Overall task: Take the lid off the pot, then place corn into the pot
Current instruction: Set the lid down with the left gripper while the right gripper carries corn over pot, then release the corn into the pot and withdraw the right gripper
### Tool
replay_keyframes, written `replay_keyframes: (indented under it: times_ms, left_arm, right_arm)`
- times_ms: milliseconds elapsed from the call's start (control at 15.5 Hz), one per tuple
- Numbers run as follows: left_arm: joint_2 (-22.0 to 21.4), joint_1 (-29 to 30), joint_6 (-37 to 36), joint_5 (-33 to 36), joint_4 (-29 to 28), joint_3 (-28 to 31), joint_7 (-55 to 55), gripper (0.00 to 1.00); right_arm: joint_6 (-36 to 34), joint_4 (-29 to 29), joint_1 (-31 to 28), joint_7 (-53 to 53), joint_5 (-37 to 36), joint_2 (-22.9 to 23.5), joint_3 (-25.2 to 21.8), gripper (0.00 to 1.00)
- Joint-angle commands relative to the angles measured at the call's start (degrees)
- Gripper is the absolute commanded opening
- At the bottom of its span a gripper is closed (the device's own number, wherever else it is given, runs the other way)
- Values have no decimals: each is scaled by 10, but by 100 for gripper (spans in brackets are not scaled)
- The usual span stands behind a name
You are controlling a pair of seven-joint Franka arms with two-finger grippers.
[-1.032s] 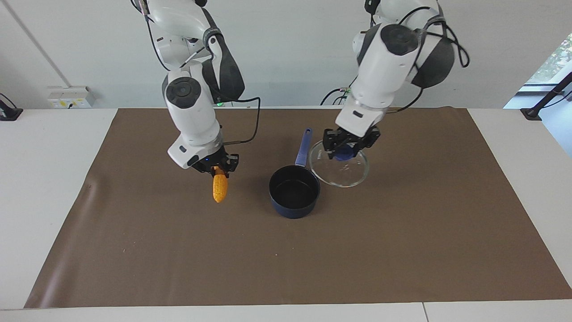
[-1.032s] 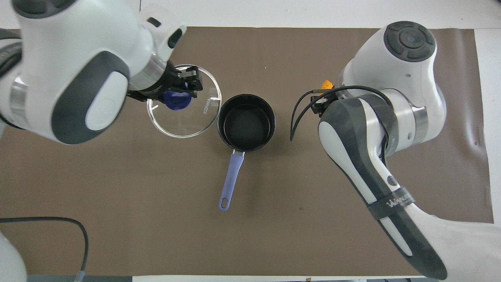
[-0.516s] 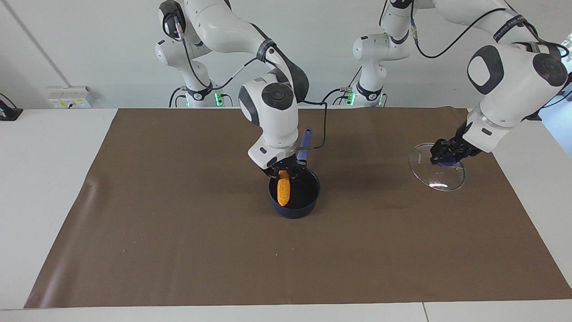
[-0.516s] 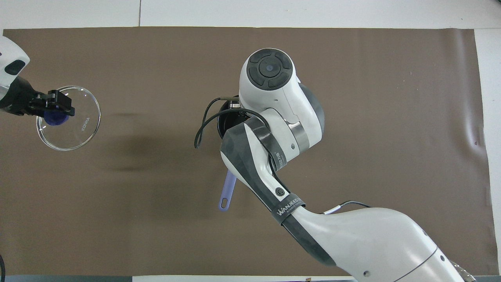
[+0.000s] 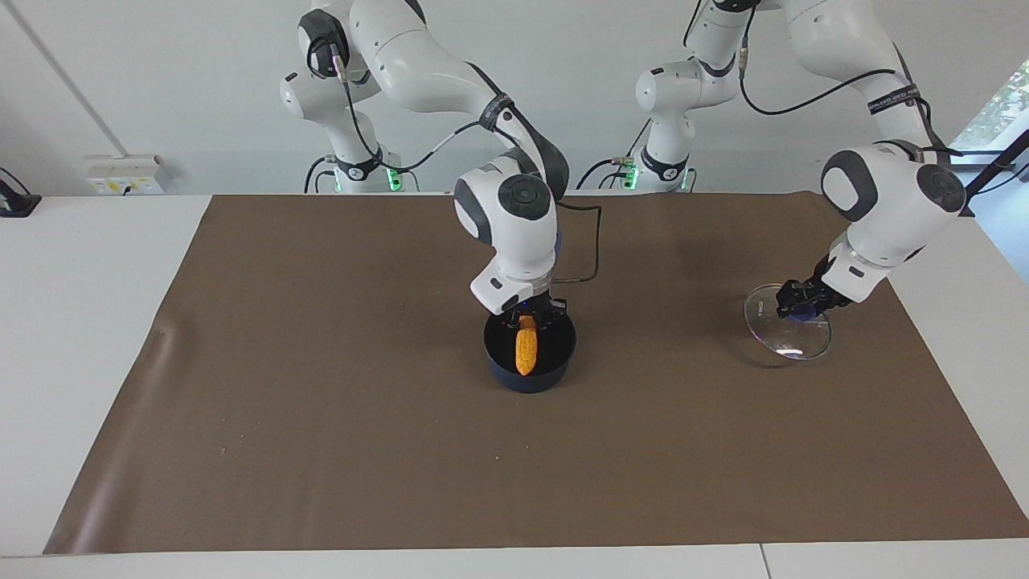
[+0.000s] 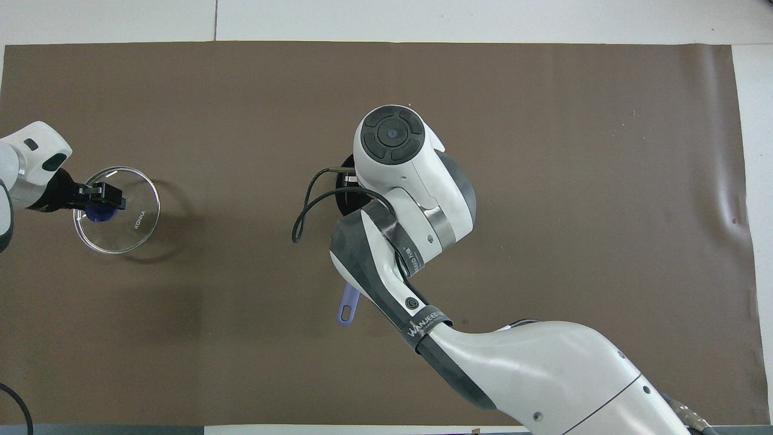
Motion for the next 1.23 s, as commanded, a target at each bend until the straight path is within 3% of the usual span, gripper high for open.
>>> replay_keyframes:
  times_ms: [0,258,645,710,774,968,1161]
  left_arm:
    - [-20,5,61,11,-53,-4,7,0]
    - [-7,3,89,11,-68,-4,6,0]
    - [3,-1,115,11,-81,-4,8,0]
    - [3,-2,114,11,-81,-4,8,61]
    - [4,-3,107,11,-75,-4,8,100]
    - [-5,-5,57,11,-34,-5,8,100]
    - [-5,-30,-72,11,77,-7,-1,100]
  right_arm:
    - [4,-22,-4,9,7,-20,6,100]
    - [-45,13,-44,-6,-25,-24,-2,100]
    - [-201,6,-206,-208,-49,-149,-2,100]
    - [-235,5,-229,-243,-49,-171,-3,100]
    - [-265,4,-257,-265,-49,-192,-3,100]
    - [-292,-34,-316,-356,-48,-244,-3,100]
    - [-288,-81,-338,-419,-48,-288,-5,100]
